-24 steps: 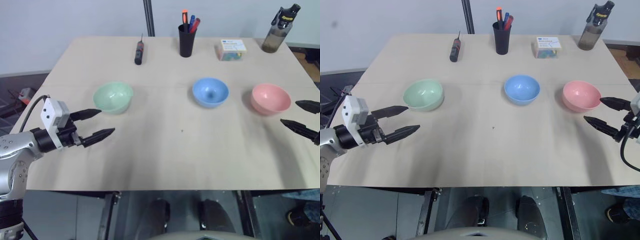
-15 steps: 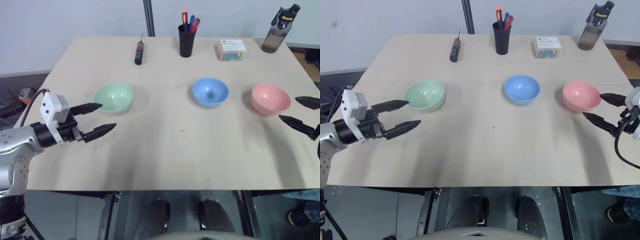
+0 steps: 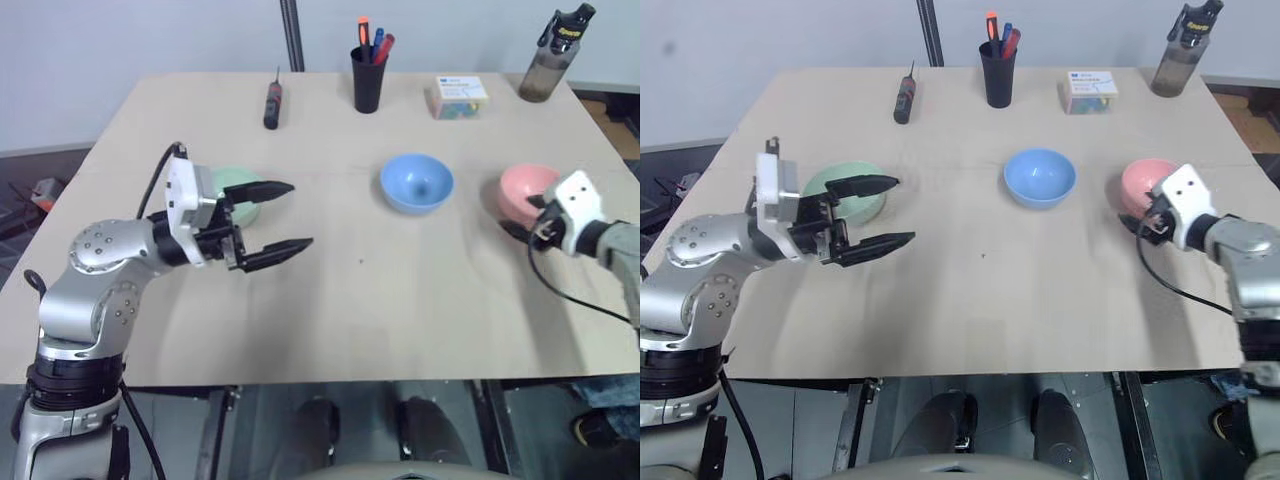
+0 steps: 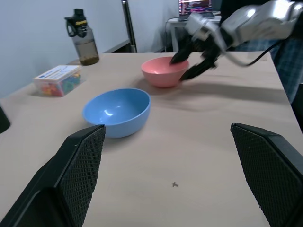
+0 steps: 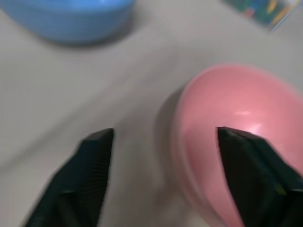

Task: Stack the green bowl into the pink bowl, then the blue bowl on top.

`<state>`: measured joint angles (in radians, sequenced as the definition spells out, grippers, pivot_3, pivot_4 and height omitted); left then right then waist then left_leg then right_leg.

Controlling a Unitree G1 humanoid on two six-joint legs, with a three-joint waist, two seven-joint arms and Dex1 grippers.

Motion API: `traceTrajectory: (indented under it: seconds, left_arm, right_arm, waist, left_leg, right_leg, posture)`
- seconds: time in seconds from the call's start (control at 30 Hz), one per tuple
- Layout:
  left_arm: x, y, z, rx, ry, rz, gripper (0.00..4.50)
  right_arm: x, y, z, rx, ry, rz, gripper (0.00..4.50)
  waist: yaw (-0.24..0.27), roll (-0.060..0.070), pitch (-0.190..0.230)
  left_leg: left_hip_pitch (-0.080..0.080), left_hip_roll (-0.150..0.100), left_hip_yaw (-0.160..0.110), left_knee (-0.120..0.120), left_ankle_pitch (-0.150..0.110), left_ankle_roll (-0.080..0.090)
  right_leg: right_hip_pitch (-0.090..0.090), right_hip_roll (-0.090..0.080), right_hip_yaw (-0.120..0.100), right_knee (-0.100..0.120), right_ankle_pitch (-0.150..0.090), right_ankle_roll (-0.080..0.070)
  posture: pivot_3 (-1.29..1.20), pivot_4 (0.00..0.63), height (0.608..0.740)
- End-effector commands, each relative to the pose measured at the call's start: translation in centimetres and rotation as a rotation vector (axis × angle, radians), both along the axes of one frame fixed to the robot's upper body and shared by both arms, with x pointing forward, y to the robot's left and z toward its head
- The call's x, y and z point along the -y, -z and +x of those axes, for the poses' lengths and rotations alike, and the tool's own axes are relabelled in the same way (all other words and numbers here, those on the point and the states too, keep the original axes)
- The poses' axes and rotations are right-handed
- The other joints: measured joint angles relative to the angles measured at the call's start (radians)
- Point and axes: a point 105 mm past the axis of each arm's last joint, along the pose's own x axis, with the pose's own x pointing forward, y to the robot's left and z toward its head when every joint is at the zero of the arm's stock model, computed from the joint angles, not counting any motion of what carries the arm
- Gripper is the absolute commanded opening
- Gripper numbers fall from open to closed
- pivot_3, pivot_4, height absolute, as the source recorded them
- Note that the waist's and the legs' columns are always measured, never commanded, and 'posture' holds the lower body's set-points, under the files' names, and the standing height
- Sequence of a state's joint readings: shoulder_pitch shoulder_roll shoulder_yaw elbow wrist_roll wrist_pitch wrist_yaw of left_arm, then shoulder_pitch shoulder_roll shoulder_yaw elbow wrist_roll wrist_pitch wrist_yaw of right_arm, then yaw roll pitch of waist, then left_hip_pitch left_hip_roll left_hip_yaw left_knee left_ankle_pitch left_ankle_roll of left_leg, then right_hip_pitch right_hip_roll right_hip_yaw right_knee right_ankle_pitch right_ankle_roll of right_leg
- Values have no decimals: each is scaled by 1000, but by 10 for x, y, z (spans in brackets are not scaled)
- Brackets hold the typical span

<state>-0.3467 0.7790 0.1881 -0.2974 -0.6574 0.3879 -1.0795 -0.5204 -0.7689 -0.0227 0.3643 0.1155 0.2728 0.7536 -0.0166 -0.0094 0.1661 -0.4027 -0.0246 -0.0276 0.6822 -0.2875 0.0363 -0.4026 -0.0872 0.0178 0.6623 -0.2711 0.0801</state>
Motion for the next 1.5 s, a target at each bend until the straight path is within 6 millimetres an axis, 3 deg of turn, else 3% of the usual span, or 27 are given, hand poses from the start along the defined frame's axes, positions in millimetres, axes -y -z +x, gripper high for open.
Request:
traceTrajectory:
  seconds: [0.03, 0.2, 0.37, 0.4, 0.47, 0.57, 0.63, 0.7, 0.87, 0.97, 1.1, 1.23, 1.33, 1.5]
  left_arm:
    - [2, -10, -8, 44, 2, -2, 4500]
    - [-1, -9, -11, 41, -22, -1, 4500]
    - [0, -7, -11, 44, -32, -4, 4500]
    - [-1, -7, -10, 48, -39, -2, 4500]
    - [-3, -8, -7, 56, -56, -5, 4500]
    - [-3, -7, -3, 54, -60, -11, 4500]
    - [-1, -6, -1, 53, -55, -12, 4500]
    - [2, -5, 1, 57, -44, -10, 4500]
    - [3, -6, 7, 63, -42, 4, 4500]
    - [0, -4, 11, 76, -84, 29, 4500]
    - [-4, -1, 14, 86, -132, 51, 4500]
    - [-18, 6, 24, 136, -300, 140, 4500]
    - [-46, 23, 41, 166, -535, 393, 4500]
    - [-63, 32, 56, 145, -639, 618, 4500]
  right_arm:
    - [2, -14, 8, 65, -2, -39, 2027]
    - [2, -20, 8, 88, -26, -68, 22]
    - [-1, -28, 3, 127, -48, -100, 22]
    - [-10, -33, -5, 129, -90, -84, 22]
    - [-49, -38, -37, 92, -283, -37, 22]
    - [-108, -23, -90, -36, -557, 10, 22]
    - [-136, -14, -114, -100, -679, 56, 22]
    - [-158, -11, -121, -119, -731, 117, 22]
    - [-197, 9, -105, -150, -785, 99, 22]
    - [-203, 12, -92, -139, -770, 76, 969]
    - [-206, 4, -91, -138, -775, 96, 2561]
    - [-205, -21, -99, -105, -788, 163, 4342]
    - [-204, -61, -111, -9, -814, 329, 4481]
    - [-191, -78, -117, 101, -798, 283, 4481]
  waist:
    - [1, 0, 0]
    - [1, 0, 0]
    - [1, 0, 0]
    - [2, 0, 0]
    - [6, 1, 0]
    - [5, 1, 0]
    - [1, 0, 0]
    - [1, 0, 0]
    - [2, -2, -1]
    - [3, -2, 0]
    - [4, -2, 0]
    - [3, -1, 0]
    - [3, -2, 0]
    - [13, -2, 0]
  left_leg:
    - [0, 0, 0, 0, 0, 0]
    - [0, 0, 0, 0, 0, 0]
    - [1, 0, 0, 1, 0, 0]
    - [1, 0, 0, 1, 0, 0]
    - [0, 0, -1, 1, 0, 0]
    - [-3, 1, -2, 1, 0, 0]
    - [-2, 1, -3, 1, 0, 0]
    - [1, 1, -2, 2, 0, 0]
    - [6, 0, -4, 4, -1, 1]
    - [5, 0, -4, 3, 0, 0]
    - [3, -1, -5, 3, 0, 0]
    - [3, 0, -5, 2, 0, 0]
    - [3, 0, -5, 2, 0, 0]
    - [4, -1, -6, 2, 0, 0]
  right_leg:
    - [0, 0, 0, 0, 0, 0]
    - [0, 0, 0, 0, 0, 0]
    - [0, 0, 0, 1, 0, 0]
    - [0, 0, 0, 1, 0, 0]
    - [0, 0, 0, 1, 0, 0]
    - [-1, 0, -1, 0, 0, 0]
    - [0, 1, -2, 0, 0, 0]
    - [3, 1, -1, 1, 0, 0]
    - [7, 2, -3, 2, 0, 0]
    - [7, 2, -3, 1, 0, 0]
    - [6, 1, -4, 0, 0, 0]
    - [6, 1, -4, 0, 0, 0]
    - [5, 1, -3, 0, 0, 0]
    - [6, 1, -5, 0, 0, 0]
  posture:
    - [0, 150, 740]
    - [0, 150, 740]
    - [0, 150, 740]
    - [0, 150, 740]
    - [0, 150, 740]
    - [0, 150, 740]
    - [0, 150, 740]
    - [0, 150, 740]
    - [0, 150, 740]
    - [0, 150, 740]
    - [0, 150, 740]
    - [0, 150, 740]
    - [0, 150, 740]
    - [0, 150, 740]
